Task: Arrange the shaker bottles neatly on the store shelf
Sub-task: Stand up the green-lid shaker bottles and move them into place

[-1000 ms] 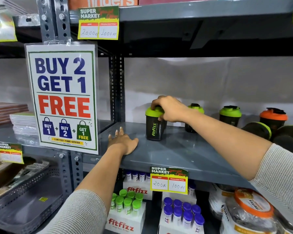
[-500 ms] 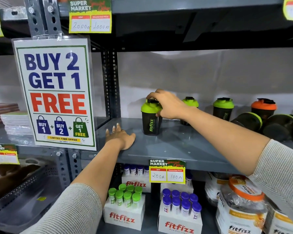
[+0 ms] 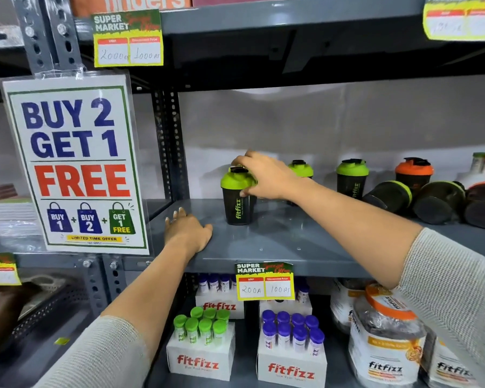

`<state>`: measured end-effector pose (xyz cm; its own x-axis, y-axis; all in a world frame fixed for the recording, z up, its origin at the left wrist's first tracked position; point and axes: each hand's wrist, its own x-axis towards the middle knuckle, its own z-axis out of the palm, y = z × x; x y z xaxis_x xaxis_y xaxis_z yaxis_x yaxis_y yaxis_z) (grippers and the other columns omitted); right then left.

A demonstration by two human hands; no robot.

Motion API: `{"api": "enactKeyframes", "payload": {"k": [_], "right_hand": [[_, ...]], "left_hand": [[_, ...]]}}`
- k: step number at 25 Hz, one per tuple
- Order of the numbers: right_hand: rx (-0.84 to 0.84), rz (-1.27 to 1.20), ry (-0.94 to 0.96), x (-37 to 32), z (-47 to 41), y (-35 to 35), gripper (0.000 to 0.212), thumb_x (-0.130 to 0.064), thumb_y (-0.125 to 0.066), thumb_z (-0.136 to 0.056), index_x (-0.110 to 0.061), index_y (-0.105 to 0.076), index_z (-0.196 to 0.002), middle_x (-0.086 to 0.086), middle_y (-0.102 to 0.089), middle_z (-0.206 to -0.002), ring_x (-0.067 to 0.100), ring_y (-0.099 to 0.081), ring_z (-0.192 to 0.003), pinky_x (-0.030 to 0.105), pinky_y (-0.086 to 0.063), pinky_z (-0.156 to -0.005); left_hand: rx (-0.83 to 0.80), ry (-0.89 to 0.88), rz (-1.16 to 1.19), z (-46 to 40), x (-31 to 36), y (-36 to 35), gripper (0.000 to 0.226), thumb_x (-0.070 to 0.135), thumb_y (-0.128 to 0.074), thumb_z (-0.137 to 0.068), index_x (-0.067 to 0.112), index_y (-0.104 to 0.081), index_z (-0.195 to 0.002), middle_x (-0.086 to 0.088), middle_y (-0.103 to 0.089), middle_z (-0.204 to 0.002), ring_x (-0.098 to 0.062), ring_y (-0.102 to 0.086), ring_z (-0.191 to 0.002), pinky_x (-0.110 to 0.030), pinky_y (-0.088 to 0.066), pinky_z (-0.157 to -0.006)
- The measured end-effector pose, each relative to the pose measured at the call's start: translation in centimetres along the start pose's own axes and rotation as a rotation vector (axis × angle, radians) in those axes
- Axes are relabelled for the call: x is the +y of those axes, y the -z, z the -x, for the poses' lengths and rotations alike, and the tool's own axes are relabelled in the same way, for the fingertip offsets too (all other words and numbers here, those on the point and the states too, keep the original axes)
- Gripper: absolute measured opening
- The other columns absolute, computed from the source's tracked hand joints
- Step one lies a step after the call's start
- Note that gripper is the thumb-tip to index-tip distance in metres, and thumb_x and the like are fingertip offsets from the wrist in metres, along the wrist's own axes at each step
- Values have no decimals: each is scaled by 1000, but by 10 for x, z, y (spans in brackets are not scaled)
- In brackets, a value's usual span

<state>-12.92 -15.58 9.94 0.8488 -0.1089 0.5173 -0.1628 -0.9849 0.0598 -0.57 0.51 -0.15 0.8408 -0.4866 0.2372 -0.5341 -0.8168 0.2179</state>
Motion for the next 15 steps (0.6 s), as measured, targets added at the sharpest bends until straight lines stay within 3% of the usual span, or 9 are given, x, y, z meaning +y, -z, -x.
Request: {"api": "enactKeyframes", "payload": {"k": [2, 3, 6, 9, 12, 15], "right_hand": [[51, -15, -35, 16, 8, 10, 65, -39, -77, -78, -21, -50, -135, 8, -53, -127, 31, -56, -115, 41, -48, -87], [67, -25, -73, 28, 13, 15, 61, -38, -75, -80, -21, -51, -133, 9, -54, -126, 33, -56, -114, 42, -48, -89], [115, -28, -225, 73, 28, 25, 48, -31, -73, -80, -17, -59, -124, 14, -56, -124, 37, -56, -115, 44, -49, -93], [187, -33, -384, 116, 47, 35, 39, -24, -73, -79, -12, -64, -114, 19, -56, -121, 40, -56, -115, 42, -48, -94], [153, 44, -579, 154, 68, 48, 44, -26, -76, -78, -10, -64, -117, 19, -57, -123, 41, -58, -113, 41, -48, -90], [54, 122, -745, 189, 90, 52, 59, -40, -75, -77, -7, -62, -123, 20, -58, -127, 41, -58, -115, 41, -50, -90]], "left_hand": [[241, -59, -64, 14, 6, 6, 44, 32, -43, -91, 1, -60, -117, -19, -59, -126, -36, -57, -113, -41, -40, -99], [370, -124, -109, 21, 9, 8, 34, 28, -45, -89, 4, -64, -104, -17, -66, -109, -35, -62, -98, -41, -43, -90], [609, -396, -53, 42, 24, 5, 24, 26, -49, -82, 11, -66, -75, -9, -67, -75, -32, -63, -70, -38, -46, -71], [541, -651, 113, 61, 61, -3, 20, 24, -54, -84, 10, -65, -74, -7, -64, -72, -27, -60, -68, -35, -50, -62], [425, -758, 149, 58, 106, -7, 23, 24, -54, -87, 7, -69, -88, -9, -65, -87, -27, -61, -84, -35, -48, -76], [287, -722, 142, 40, 140, -14, 34, 30, -54, -89, 6, -66, -109, -13, -65, -107, -31, -58, -104, -36, -44, -93]]}}
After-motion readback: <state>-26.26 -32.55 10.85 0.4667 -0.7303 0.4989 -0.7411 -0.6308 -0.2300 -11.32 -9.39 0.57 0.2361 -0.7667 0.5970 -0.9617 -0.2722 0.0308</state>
